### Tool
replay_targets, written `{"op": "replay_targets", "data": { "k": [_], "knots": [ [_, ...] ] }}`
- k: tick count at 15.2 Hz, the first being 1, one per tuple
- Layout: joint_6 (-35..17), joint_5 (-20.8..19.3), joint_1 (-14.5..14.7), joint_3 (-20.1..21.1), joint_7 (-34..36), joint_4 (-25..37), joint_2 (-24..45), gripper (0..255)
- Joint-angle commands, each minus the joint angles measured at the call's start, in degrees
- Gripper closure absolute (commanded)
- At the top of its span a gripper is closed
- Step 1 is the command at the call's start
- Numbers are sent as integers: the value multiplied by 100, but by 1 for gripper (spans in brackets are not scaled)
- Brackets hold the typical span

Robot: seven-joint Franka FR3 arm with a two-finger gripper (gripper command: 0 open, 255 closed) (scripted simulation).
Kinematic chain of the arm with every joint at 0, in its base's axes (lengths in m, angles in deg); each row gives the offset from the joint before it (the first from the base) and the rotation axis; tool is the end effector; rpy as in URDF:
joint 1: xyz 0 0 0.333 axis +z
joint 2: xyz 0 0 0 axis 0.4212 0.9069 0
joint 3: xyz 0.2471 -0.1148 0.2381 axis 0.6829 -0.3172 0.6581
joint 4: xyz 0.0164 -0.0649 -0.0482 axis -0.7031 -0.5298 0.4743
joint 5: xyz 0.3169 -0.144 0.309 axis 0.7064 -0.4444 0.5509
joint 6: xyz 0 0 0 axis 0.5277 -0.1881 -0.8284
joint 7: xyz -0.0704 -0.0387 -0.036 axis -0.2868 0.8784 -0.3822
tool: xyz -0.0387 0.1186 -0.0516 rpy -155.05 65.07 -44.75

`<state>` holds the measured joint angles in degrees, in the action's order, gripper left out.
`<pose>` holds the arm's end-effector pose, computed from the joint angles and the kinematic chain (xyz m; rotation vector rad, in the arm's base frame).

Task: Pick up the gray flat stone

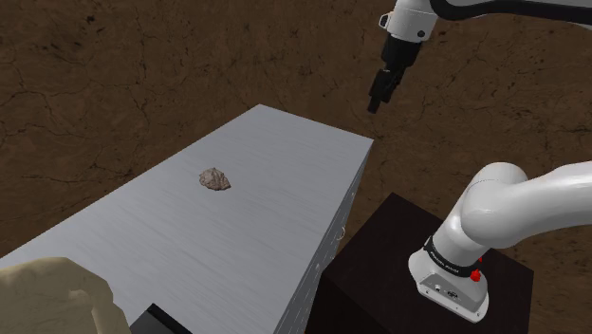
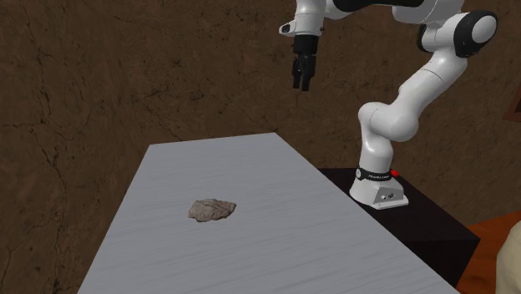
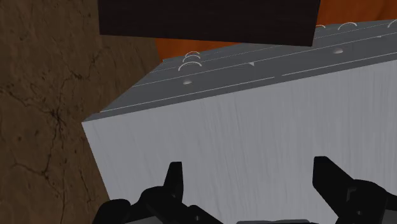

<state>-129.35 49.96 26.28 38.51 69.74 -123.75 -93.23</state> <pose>0.3592 0.0079 0.6110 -3.1039 -0.1624 -0.1053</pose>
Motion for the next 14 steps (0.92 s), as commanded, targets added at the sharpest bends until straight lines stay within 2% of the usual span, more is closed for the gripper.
{"op": "replay_targets", "data": {
  "k": [1, 8, 14],
  "knots": [
    [0, 0, 0, 0, 0, 0, 0, 0],
    [-778, 298, 250, 603, 519, 241, 1029, 0],
    [-1341, 378, 408, 1093, 969, 708, 2062, 0]
  ]
}}
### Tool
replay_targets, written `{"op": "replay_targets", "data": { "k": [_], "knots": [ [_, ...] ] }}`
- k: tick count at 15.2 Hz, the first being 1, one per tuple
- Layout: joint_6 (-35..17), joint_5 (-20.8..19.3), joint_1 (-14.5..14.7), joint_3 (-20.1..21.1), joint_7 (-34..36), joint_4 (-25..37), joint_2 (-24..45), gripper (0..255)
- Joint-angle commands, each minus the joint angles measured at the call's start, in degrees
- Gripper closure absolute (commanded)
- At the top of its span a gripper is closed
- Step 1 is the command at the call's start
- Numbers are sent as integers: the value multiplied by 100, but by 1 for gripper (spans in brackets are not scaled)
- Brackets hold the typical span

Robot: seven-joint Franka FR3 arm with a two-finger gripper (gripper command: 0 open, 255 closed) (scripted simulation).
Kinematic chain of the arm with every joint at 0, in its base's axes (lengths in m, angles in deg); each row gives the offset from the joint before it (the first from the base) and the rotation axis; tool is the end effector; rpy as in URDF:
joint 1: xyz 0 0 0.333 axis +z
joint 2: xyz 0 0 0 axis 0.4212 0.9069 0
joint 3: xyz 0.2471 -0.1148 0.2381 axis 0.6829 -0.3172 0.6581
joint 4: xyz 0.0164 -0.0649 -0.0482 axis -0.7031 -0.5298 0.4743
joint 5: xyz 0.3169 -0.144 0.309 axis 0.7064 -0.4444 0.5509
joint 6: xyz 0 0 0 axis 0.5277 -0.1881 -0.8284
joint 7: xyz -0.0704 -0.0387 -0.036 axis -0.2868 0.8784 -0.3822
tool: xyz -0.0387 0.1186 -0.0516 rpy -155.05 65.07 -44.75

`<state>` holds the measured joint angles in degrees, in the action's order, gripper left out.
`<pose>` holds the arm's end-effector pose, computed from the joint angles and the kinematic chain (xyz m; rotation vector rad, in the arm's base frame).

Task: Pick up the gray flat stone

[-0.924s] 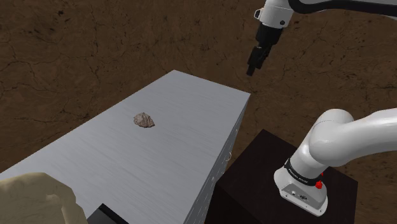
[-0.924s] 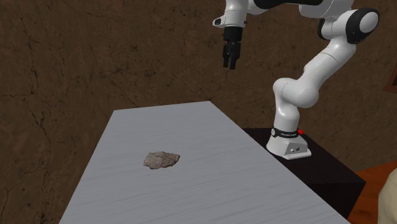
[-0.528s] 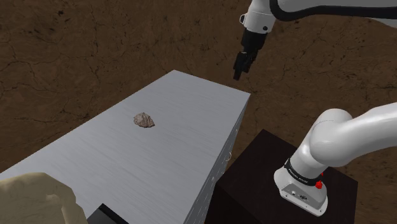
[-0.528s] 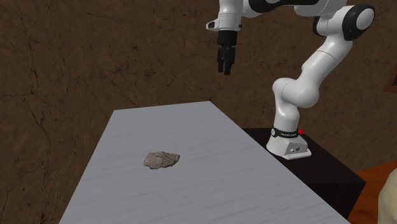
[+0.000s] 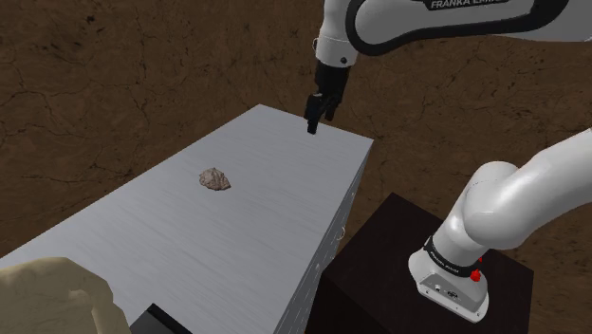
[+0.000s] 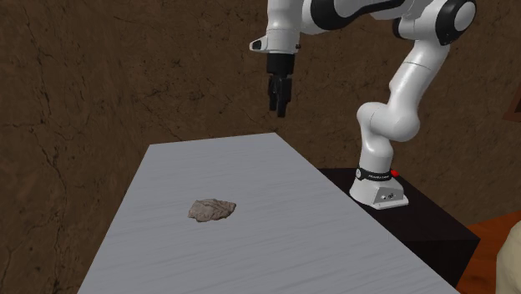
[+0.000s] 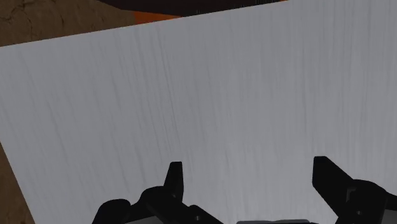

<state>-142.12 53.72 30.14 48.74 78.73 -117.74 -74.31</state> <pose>0.4615 0.1413 0.5488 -3.1040 -0.2412 -0.0868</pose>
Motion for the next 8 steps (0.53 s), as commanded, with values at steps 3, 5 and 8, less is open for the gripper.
{"op": "replay_targets", "data": {
  "k": [3, 5, 8],
  "knots": [
    [-294, -34, 87, 303, 309, 428, 727, 0],
    [-424, -91, 130, 451, 476, 675, 1112, 0],
    [-580, -227, 206, 654, 741, 1096, 1711, 0]
  ]
}}
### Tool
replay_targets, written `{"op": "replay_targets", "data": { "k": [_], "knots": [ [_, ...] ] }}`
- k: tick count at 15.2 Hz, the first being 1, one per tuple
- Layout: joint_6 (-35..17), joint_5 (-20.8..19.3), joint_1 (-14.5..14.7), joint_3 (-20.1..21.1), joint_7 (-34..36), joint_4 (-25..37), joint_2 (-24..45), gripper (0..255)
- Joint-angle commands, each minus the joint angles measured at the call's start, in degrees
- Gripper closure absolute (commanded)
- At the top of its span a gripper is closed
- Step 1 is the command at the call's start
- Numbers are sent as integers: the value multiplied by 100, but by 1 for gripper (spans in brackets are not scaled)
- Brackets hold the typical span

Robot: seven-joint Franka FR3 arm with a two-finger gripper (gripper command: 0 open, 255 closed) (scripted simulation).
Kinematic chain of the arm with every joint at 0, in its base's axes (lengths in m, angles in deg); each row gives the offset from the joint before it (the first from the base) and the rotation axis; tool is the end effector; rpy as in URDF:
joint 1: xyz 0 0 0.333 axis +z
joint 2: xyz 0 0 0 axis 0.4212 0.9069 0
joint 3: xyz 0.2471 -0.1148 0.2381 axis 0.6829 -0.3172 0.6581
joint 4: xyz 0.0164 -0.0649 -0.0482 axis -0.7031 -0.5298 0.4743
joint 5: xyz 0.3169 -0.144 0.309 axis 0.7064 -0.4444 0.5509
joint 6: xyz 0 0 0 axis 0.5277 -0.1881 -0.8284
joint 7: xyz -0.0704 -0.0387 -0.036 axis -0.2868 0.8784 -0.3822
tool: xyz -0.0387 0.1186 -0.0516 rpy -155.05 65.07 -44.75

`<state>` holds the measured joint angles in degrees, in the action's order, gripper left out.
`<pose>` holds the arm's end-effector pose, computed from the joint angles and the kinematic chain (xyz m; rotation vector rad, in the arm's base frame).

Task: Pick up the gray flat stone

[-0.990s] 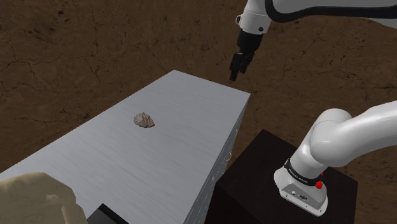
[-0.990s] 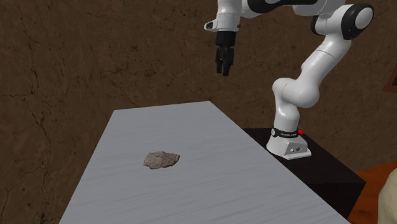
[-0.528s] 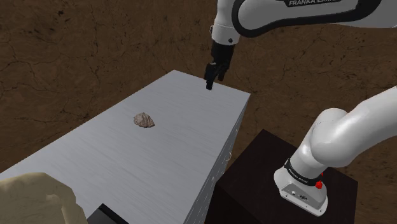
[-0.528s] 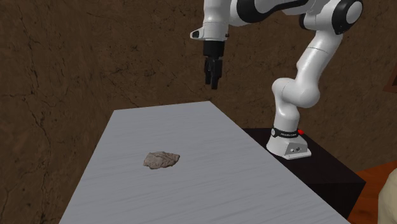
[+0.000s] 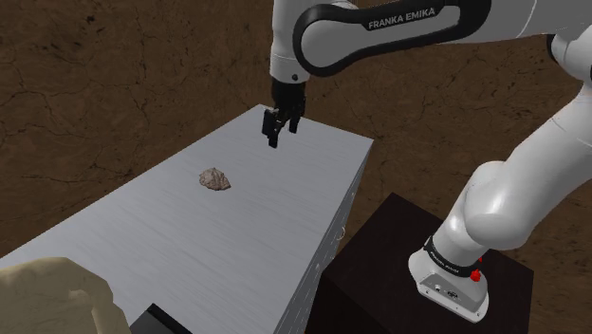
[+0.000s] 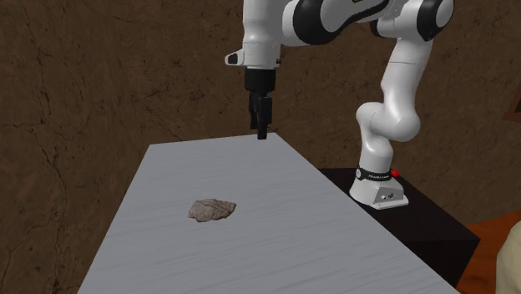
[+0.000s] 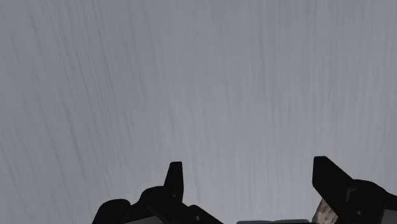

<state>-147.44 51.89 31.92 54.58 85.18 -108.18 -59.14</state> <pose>0.5268 0.2315 0.5110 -3.1024 -0.2936 -0.0750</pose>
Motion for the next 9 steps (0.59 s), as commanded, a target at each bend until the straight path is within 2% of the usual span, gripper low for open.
{"op": "replay_targets", "data": {
  "k": [1, 9],
  "knots": [
    [-89, -102, 57, 132, 186, 295, 399, 0],
    [-172, -737, 443, 470, 909, 1809, 2135, 0]
  ]
}}
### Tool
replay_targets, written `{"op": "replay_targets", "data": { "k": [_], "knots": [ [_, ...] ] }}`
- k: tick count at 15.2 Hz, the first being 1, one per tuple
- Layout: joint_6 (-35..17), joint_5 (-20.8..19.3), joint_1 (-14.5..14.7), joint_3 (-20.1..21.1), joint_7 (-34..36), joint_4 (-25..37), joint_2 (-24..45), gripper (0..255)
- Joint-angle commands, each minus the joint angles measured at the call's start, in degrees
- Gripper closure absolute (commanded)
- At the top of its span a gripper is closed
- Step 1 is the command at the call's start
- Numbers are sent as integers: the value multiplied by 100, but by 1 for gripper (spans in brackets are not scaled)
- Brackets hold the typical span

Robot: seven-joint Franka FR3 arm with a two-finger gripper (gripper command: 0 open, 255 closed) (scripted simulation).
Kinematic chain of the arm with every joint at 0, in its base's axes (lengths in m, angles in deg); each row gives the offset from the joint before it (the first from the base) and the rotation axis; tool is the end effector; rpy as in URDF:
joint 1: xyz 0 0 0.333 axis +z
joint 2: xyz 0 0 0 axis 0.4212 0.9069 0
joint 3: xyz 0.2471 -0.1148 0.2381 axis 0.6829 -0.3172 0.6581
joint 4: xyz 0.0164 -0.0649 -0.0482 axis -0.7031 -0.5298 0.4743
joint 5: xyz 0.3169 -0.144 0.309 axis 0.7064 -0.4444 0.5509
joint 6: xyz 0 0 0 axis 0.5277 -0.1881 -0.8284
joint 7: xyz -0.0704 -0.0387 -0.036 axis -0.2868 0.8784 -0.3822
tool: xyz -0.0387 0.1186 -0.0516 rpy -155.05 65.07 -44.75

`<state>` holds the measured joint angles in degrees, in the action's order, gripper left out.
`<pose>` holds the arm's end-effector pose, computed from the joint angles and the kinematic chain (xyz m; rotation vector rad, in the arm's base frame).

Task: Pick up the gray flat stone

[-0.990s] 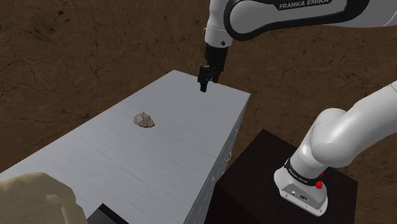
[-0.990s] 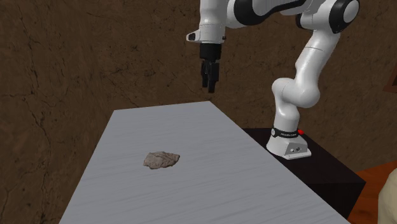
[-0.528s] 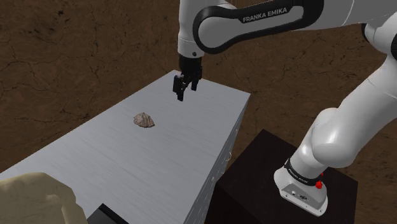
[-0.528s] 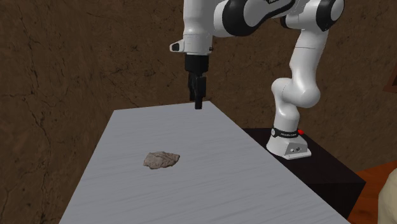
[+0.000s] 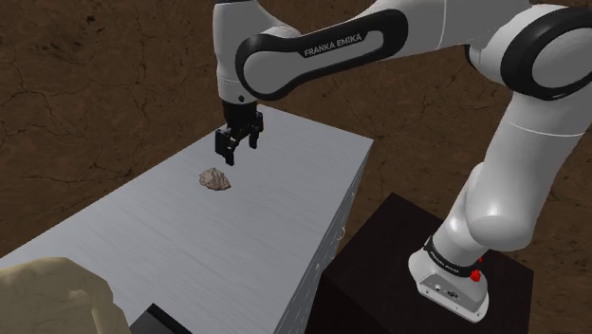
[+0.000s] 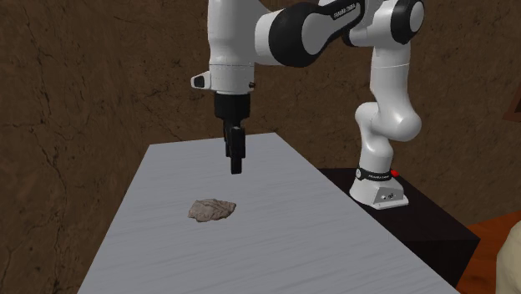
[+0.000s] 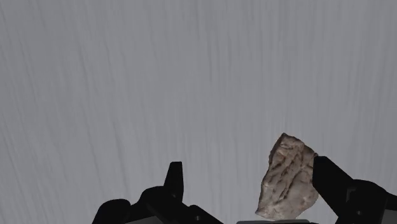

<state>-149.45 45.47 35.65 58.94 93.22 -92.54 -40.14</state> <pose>0.5969 0.3371 0.4661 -3.0985 -0.3528 -0.0609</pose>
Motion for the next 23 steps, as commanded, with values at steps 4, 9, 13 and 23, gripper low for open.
{"op": "replay_targets", "data": {
  "k": [4, 9, 13, 23],
  "knots": [
    [173, -449, 394, 77, 399, 1234, 1169, 0],
    [46, -584, 528, 56, 495, 1460, 1552, 0],
    [-264, -626, 528, 35, 523, 1231, 1640, 0],
    [-272, -619, 521, 37, 521, 1201, 1615, 255]
  ]
}}
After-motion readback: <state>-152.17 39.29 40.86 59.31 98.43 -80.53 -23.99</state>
